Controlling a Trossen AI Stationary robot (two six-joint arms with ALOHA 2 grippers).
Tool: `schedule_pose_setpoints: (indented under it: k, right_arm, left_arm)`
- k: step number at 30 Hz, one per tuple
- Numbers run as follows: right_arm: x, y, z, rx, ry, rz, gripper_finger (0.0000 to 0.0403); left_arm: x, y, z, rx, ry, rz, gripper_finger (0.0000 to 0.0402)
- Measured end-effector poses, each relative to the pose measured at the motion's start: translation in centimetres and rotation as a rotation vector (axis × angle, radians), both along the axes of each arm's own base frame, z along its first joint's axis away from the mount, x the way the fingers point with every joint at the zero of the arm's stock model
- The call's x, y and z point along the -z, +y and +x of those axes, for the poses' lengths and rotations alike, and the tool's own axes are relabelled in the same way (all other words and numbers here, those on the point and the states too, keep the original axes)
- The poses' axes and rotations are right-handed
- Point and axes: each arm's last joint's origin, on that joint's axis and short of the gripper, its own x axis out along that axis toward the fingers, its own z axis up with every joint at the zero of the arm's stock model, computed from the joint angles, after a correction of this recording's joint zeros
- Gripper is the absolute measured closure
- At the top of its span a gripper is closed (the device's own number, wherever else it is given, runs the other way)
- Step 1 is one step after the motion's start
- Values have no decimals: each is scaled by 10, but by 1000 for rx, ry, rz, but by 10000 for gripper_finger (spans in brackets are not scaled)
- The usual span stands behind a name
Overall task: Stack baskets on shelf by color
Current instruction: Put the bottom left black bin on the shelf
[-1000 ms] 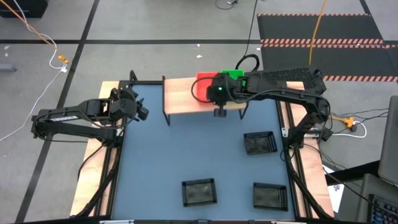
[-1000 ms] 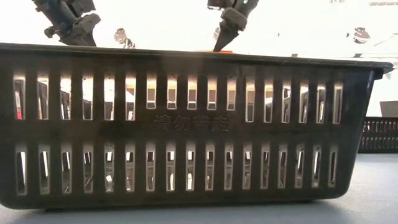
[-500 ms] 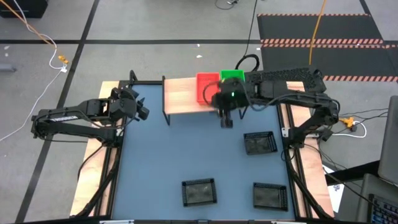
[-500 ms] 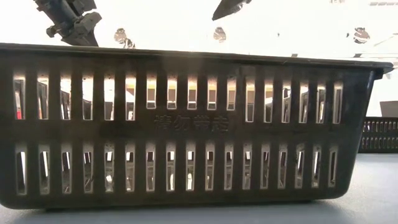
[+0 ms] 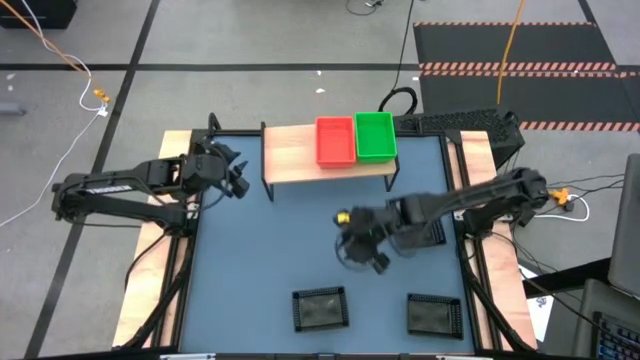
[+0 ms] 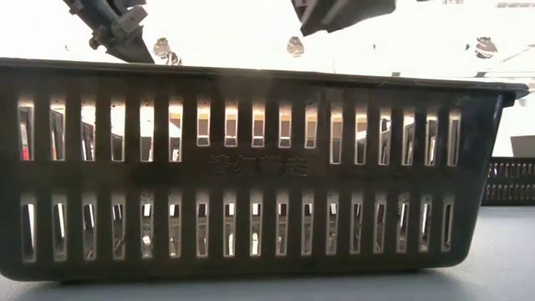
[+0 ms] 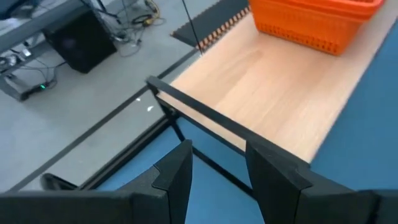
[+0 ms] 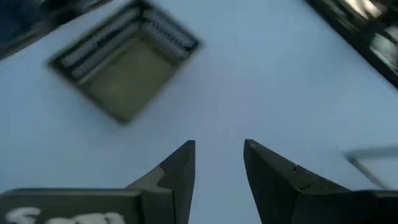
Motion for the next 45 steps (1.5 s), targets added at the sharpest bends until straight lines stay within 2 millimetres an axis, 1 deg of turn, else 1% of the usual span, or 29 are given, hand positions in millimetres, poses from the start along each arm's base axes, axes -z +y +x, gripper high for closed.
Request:
schedule_pose_setpoints:
  k: [4,8,10,11,13,16,20,24,28,31,34,35,41,45]
  right_arm:
    - [25,28,-8,-123,-33,-34,273]
    - [37,59,-14,-167,-123,-95,273]
    - [47,72,-11,-191,-117,-114,273]
    - [56,77,-11,-200,-89,-133,273]
    - [75,83,-8,-218,-30,-153,273]
    - [97,90,-3,-243,24,-188,273]
    - [117,96,2,-269,27,-237,273]
    - [123,99,9,-304,-32,-248,273]
    - [122,99,11,-319,-56,-256,282]
    - [121,96,14,-294,-61,-237,316]
    - [117,94,17,-300,-58,-194,374]
    - [116,93,19,-305,-62,-180,387]
    - [107,89,26,-288,-57,-97,393]
    - [93,87,31,-270,-37,-58,397]
  left_arm:
    - [8,1,15,35,37,-33,250]
    - [13,0,31,65,31,-43,250]
    - [14,-1,38,77,16,-44,250]
    - [15,-1,41,89,10,-45,250]
    - [15,-3,47,129,1,-47,250]
    - [16,-5,53,182,0,-53,250]
    - [16,-8,54,209,6,-44,250]
    - [16,-9,54,221,13,-40,250]
    - [17,-11,53,230,31,-38,250]
    - [19,-12,52,229,44,-49,250]
    - [20,-15,51,223,48,-67,250]
    - [20,-15,51,220,47,-73,250]
    - [21,-22,50,218,30,-106,250]
    - [22,-27,50,234,35,-114,250]
